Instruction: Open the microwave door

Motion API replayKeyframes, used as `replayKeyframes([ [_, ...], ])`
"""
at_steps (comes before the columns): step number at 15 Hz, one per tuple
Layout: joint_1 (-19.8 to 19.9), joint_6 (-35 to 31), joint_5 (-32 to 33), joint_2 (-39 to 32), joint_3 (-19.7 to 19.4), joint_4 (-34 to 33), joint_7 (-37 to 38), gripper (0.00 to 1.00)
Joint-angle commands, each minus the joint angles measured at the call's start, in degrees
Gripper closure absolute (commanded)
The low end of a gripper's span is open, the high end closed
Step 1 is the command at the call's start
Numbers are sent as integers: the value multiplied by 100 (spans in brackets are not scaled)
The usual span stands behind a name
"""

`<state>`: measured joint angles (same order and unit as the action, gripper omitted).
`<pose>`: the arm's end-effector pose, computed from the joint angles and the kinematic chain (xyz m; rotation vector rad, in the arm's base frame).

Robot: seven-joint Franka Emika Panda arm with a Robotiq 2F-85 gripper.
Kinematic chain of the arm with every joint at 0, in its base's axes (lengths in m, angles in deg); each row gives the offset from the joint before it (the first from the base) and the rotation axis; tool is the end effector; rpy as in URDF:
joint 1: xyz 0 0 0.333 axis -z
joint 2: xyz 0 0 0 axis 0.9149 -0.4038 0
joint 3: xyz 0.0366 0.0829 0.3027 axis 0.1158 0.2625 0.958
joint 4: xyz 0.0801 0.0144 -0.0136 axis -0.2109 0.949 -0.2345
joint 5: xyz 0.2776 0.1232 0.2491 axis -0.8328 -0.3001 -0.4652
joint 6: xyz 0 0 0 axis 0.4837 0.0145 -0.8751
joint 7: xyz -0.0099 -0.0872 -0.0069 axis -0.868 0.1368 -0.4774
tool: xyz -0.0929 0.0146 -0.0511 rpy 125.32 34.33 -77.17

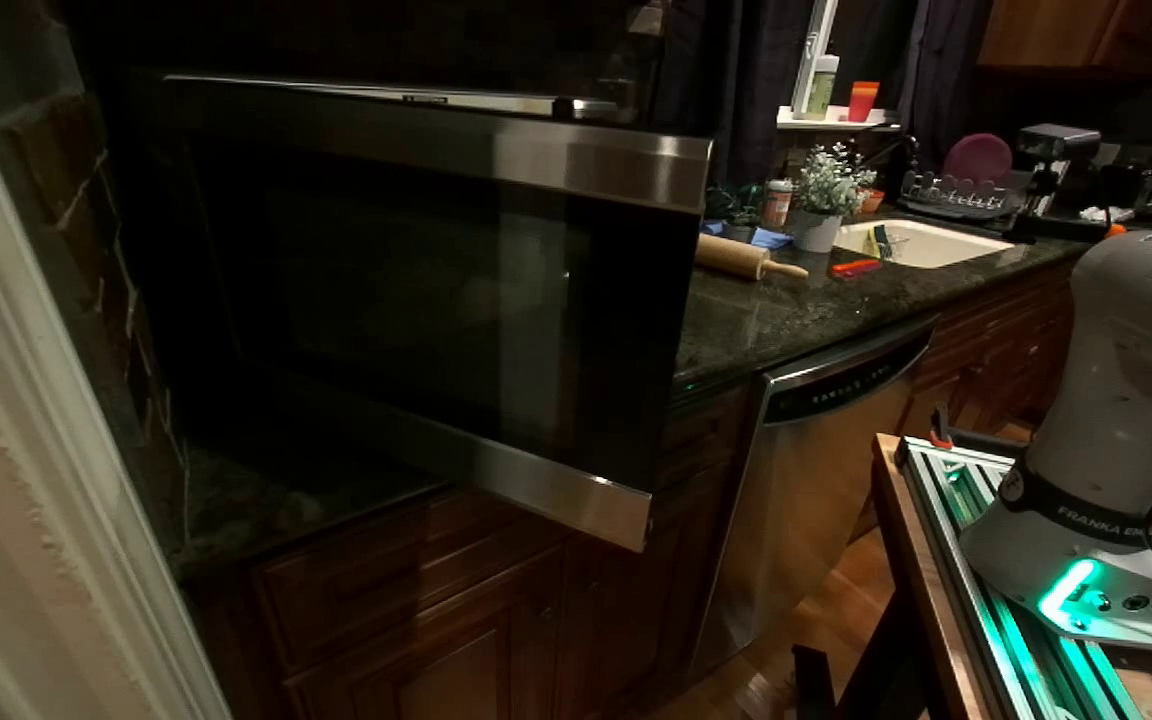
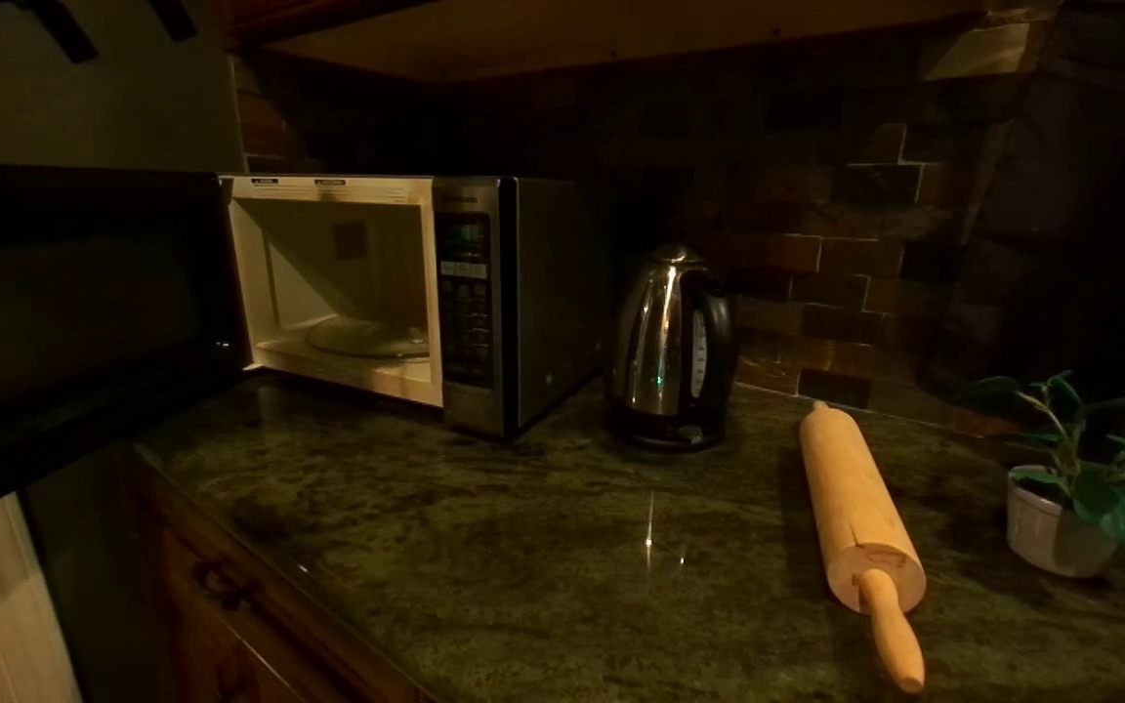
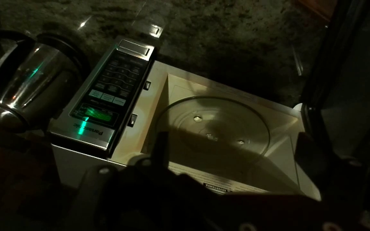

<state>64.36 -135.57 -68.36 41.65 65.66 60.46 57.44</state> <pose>0.4347 0.1004 0.6919 2.8474 -0.1914 0.6944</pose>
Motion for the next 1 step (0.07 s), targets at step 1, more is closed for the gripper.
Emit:
replayKeyframes([
  [1, 39, 14, -16, -11, 34, -20, -16, 0],
])
